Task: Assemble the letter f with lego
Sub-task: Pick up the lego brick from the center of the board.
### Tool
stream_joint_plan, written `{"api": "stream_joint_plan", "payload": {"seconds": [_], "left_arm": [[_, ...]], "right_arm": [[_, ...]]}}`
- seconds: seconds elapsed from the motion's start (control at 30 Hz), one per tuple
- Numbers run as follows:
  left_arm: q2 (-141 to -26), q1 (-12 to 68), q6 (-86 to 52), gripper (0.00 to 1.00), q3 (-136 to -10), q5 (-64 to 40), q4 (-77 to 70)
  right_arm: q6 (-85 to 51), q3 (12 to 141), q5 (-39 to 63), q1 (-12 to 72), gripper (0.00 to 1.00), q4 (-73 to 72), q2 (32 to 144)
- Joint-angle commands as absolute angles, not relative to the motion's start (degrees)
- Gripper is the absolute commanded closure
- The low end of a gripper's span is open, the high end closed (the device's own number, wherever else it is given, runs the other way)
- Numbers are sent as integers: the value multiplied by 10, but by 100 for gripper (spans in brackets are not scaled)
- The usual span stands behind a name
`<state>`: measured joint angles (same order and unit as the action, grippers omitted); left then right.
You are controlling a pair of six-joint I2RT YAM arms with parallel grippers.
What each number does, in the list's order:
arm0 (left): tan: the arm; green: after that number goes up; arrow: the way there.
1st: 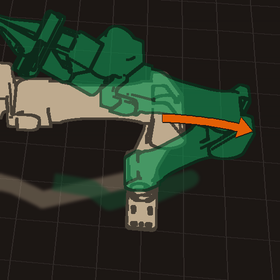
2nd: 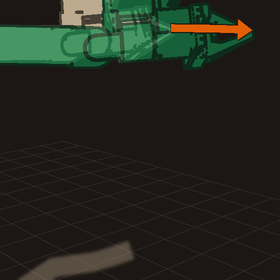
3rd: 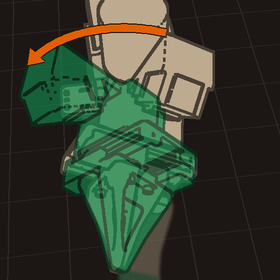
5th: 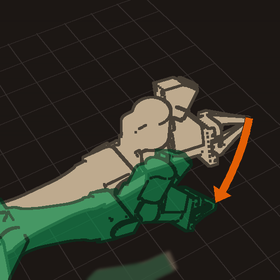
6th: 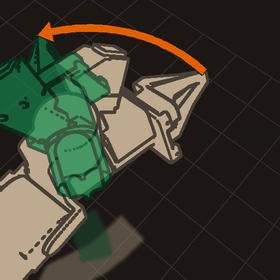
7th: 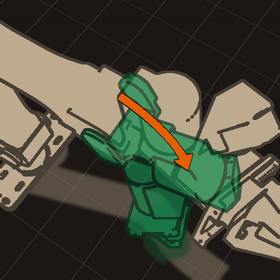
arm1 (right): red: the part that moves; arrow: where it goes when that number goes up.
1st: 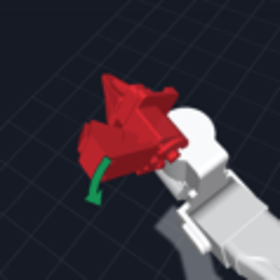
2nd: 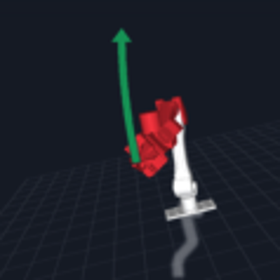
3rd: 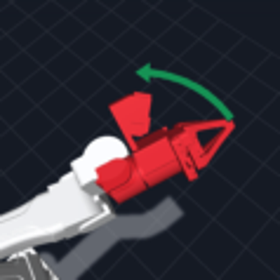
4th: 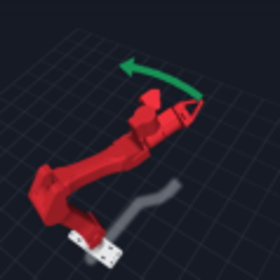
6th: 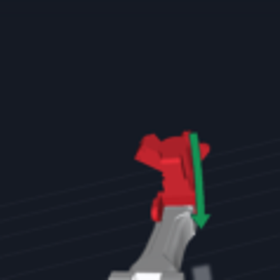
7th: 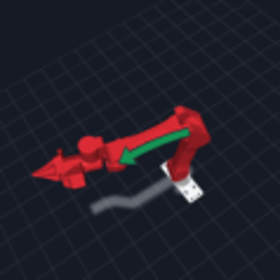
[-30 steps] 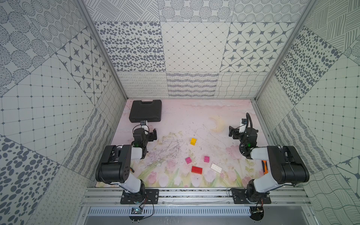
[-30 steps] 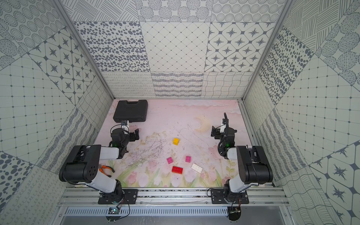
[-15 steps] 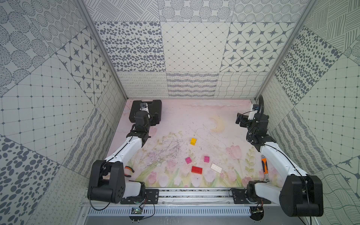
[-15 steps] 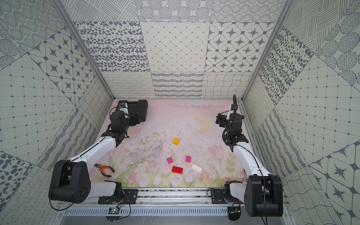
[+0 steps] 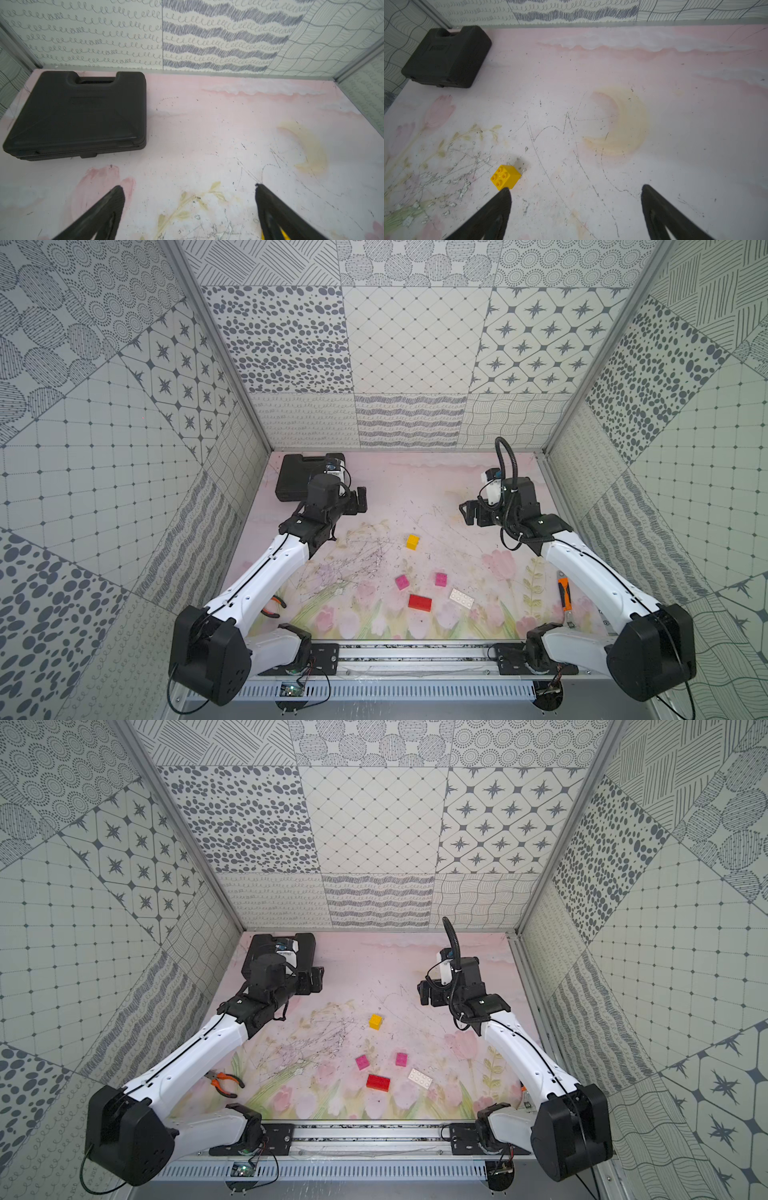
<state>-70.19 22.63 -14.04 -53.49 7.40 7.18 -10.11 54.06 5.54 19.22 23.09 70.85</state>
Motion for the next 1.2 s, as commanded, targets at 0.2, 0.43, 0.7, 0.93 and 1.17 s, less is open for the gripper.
{"api": "stream_joint_plan", "payload": {"seconds": [0.2,0.43,0.7,0.93,1.17], "left_arm": [[-793,302,-185,1,-530,51,114],[-845,307,-192,2,-547,44,106],[-871,307,-189,5,-558,51,116],[-857,308,-179,5,-555,70,125],[-857,308,-179,5,-557,66,125]], "right_arm": [[-139,526,118,242,13,258,751],[-165,518,88,309,18,292,769],[-201,521,44,371,21,388,765],[-265,489,0,430,21,454,734],[-314,450,-17,465,21,486,697]]}}
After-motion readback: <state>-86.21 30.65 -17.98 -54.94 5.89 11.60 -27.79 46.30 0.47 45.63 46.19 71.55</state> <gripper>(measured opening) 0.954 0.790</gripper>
